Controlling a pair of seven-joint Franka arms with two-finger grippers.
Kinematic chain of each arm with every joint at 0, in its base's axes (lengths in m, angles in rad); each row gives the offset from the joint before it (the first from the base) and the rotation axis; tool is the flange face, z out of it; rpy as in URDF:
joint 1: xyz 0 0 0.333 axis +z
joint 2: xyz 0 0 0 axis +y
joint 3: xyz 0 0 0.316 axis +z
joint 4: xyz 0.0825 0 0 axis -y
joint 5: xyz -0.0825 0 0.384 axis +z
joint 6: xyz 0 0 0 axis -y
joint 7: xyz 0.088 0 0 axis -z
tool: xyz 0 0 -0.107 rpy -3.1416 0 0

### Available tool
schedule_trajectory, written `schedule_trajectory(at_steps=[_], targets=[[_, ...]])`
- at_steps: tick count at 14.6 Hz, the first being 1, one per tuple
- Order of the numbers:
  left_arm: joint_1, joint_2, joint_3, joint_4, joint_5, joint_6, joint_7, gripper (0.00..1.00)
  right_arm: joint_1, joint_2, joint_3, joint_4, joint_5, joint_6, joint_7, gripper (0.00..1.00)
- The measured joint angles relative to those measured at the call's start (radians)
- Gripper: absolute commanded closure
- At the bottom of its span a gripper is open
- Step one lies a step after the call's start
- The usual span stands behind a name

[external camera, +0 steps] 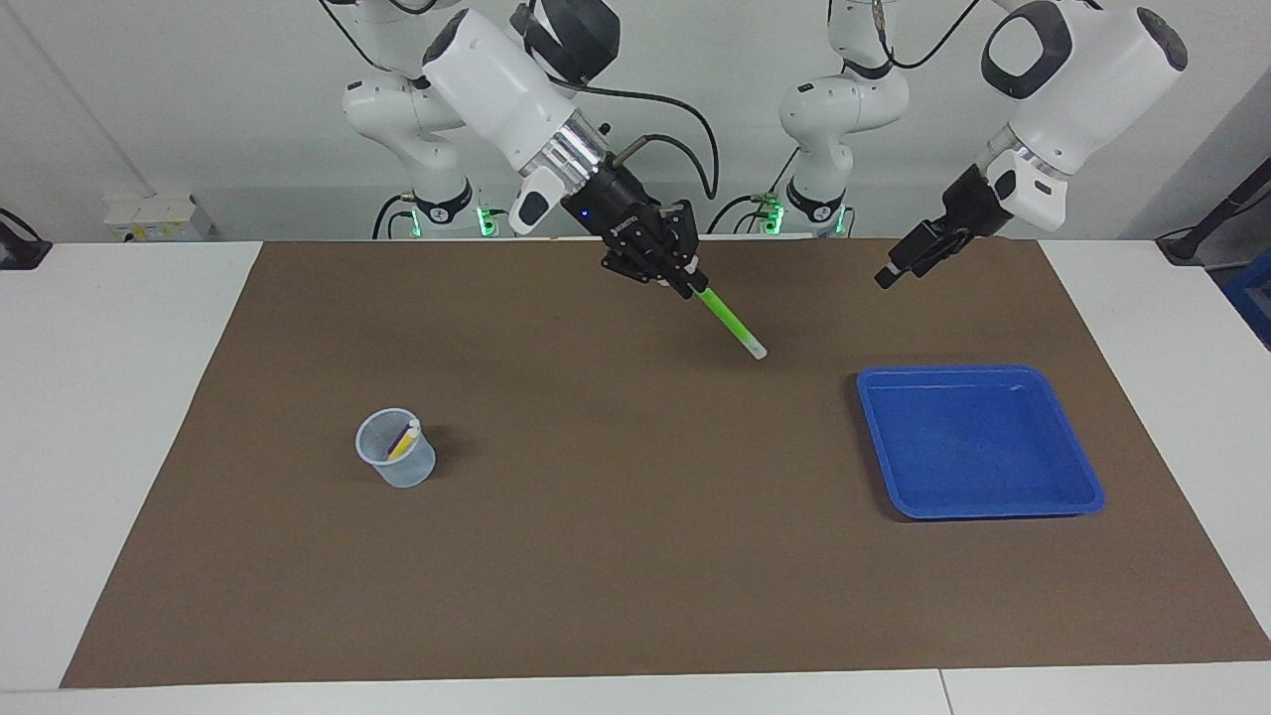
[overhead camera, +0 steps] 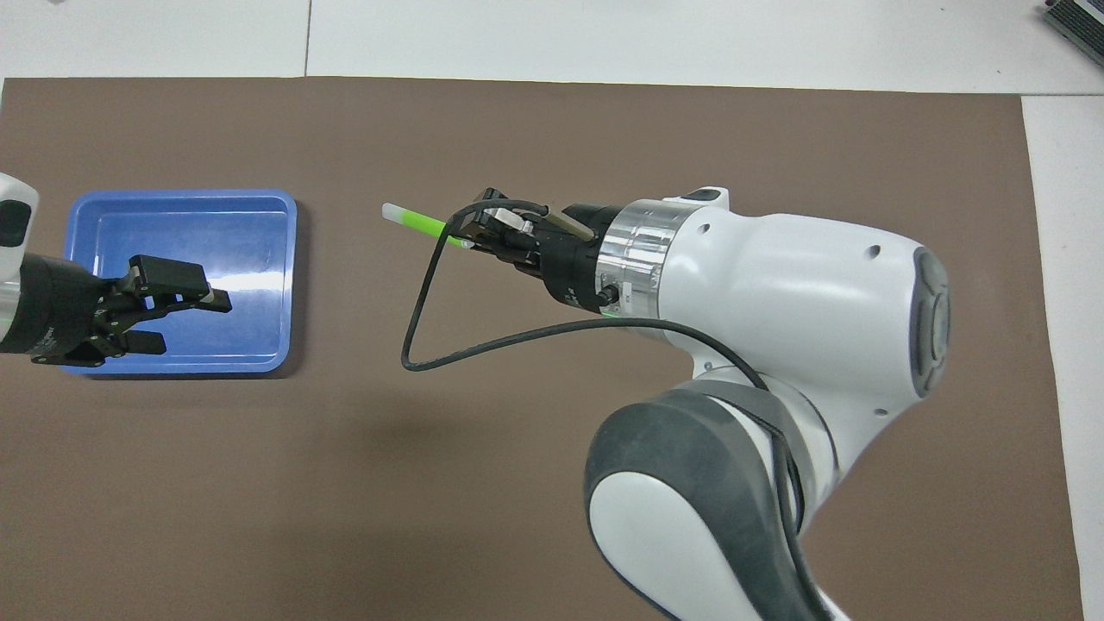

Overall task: Right arm passes pens to left for tray arrangement
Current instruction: 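Carry the green pen toward the left gripper while the left gripper opens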

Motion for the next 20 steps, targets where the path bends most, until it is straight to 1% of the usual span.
schedule_trajectory(at_steps=[2,4,6,8,9,10,12,14,16,20], targets=[[0.000,0.000,-0.001,0.000,0.025,0.000,0.015,0.11,0.019,0.013,0.000,0.001,0.002,0.010,0.011,1.00],[0.000,0.000,-0.003,0.000,0.027,-0.006,-0.019,0.12,0.045,0.018,0.000,0.002,0.002,0.025,0.049,1.00],[0.000,-0.001,-0.005,0.004,0.001,-0.045,-0.170,0.12,0.074,0.018,0.000,0.003,0.002,0.054,0.086,1.00],[0.000,-0.004,-0.006,0.008,-0.111,-0.086,-0.418,0.13,0.091,0.018,0.000,0.004,0.002,0.062,0.107,1.00],[0.000,-0.006,-0.008,0.009,-0.163,-0.095,-0.542,0.15,0.093,0.018,0.000,0.004,0.002,0.062,0.109,1.00],[0.000,-0.008,-0.009,0.010,-0.210,-0.098,-0.648,0.19,0.096,0.018,0.001,0.004,0.002,0.062,0.109,1.00],[-0.001,-0.011,-0.011,0.010,-0.295,-0.104,-0.809,0.19,0.104,0.020,0.001,0.004,0.002,0.062,0.110,1.00],[-0.001,-0.012,-0.012,0.010,-0.355,-0.104,-0.927,0.19,0.114,0.022,0.001,0.004,0.002,0.062,0.110,1.00],[-0.003,-0.012,-0.014,0.009,-0.374,-0.094,-1.010,0.19,0.123,0.024,0.001,0.004,0.002,0.062,0.111,1.00],[-0.032,-0.012,-0.023,-0.022,-0.388,0.025,-1.073,0.19,0.125,0.027,0.001,0.003,0.002,0.062,0.111,1.00]])
